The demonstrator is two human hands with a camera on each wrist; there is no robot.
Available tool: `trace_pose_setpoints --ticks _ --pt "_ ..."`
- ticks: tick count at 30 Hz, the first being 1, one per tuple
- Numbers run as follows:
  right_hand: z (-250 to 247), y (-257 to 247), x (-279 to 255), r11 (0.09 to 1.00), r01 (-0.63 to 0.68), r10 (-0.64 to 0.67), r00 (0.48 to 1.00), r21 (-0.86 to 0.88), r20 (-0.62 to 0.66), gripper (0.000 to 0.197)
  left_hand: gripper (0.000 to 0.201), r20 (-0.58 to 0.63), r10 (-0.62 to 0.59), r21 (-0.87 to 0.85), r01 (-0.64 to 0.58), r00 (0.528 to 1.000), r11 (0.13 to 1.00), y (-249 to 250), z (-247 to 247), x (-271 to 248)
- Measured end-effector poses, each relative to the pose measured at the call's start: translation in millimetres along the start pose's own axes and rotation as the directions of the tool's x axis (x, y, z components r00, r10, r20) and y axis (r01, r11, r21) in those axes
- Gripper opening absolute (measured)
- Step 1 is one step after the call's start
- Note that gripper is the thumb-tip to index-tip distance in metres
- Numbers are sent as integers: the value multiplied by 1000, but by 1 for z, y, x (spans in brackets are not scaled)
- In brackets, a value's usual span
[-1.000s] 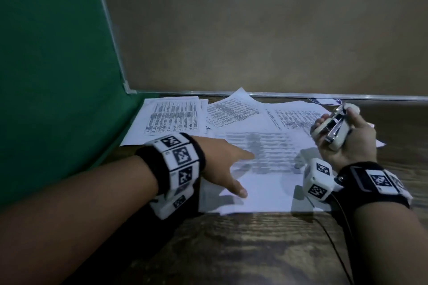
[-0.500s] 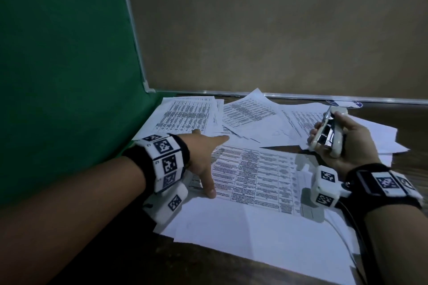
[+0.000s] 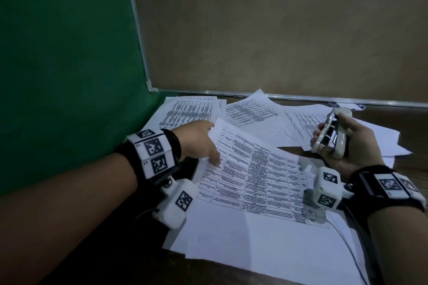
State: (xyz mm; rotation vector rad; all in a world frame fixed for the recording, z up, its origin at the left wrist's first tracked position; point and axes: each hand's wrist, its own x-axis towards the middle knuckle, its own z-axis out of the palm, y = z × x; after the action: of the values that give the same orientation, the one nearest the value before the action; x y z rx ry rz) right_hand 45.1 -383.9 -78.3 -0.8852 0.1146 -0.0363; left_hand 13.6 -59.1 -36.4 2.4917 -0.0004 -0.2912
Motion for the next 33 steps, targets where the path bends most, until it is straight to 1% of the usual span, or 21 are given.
trace_pose_setpoints --ticks 2,3,4,5,6,8,10,14,16,19,20,21,22,23,25,27,28,29,30,31,33 --pt "1 -3 -2 1000 12 -12 1000 14 11 25 51 -34 28 -24 -29 999 999 1 -8 1" --pt "2 -5 -3 999 21 -21 1000 25 10 25 36 -65 62 -86 -68 996 994 2 -14 2" --pt "1 -6 -4 999 30 -30 1000 38 9 24 25 -99 99 -165 -115 990 980 4 -20 2" --pt "1 -7 -4 998 44 -44 999 42 6 26 20 -139 135 -222 -164 981 961 8 -28 0" --pt "-1 -7 -4 997 60 -61 998 40 11 25 18 -182 176 -241 -218 967 946 11 -36 -1" --pt "-3 -7 -3 996 87 -88 995 29 42 20 17 -229 245 -224 -296 942 928 19 -51 -5" --pt "-6 -6 -1 995 95 -96 992 21 86 23 19 -213 306 -192 -347 928 918 21 -58 -7" --pt "-4 -4 -1 997 79 -82 986 25 142 27 23 -188 360 -108 -383 914 917 17 -58 -11" --pt "0 -4 -3 997 71 -71 985 5 158 27 24 -170 389 -129 -412 905 902 16 -58 -12" --pt "0 -2 -4 998 64 -64 986 6 152 26 24 -123 360 -203 -379 925 903 18 -57 -12" --pt "-1 -2 -4 998 58 -60 988 14 146 25 23 -90 329 -218 -341 940 914 17 -56 -11" --pt "-1 -1 -4 998 56 -58 989 17 139 24 27 -40 280 -230 -281 959 932 16 -55 -12" --pt "-2 -1 -5 998 60 -61 989 12 133 24 40 8 227 -233 -219 974 947 15 -53 -11" --pt "-2 -1 -5 998 66 -66 989 6 129 24 57 59 185 -234 -166 981 958 13 -52 -12" --pt "-4 -2 -4 997 71 -70 990 -3 121 24 87 158 144 -275 -97 977 957 15 -48 -16" --pt "-4 -3 -3 998 67 -66 991 -7 116 23 100 230 105 -319 -27 967 947 17 -44 -19" --pt "-4 -3 -2 998 63 -61 991 -11 116 23 100 252 66 -301 13 965 953 18 -42 -20" --pt "-4 -3 -1 998 61 -59 992 -13 115 23 93 258 24 -240 40 966 970 18 -40 -22" --pt "-4 -3 -1 998 62 -60 992 -14 111 23 78 247 -10 -136 45 969 990 18 -39 -23" --pt "-4 -3 -1 998 64 -62 992 -14 111 23 56 217 -17 -17 21 976 1000 19 -38 -24" --pt "-4 -4 -2 998 68 -66 990 -11 124 23 16 111 16 202 -38 994 979 19 -39 -24"
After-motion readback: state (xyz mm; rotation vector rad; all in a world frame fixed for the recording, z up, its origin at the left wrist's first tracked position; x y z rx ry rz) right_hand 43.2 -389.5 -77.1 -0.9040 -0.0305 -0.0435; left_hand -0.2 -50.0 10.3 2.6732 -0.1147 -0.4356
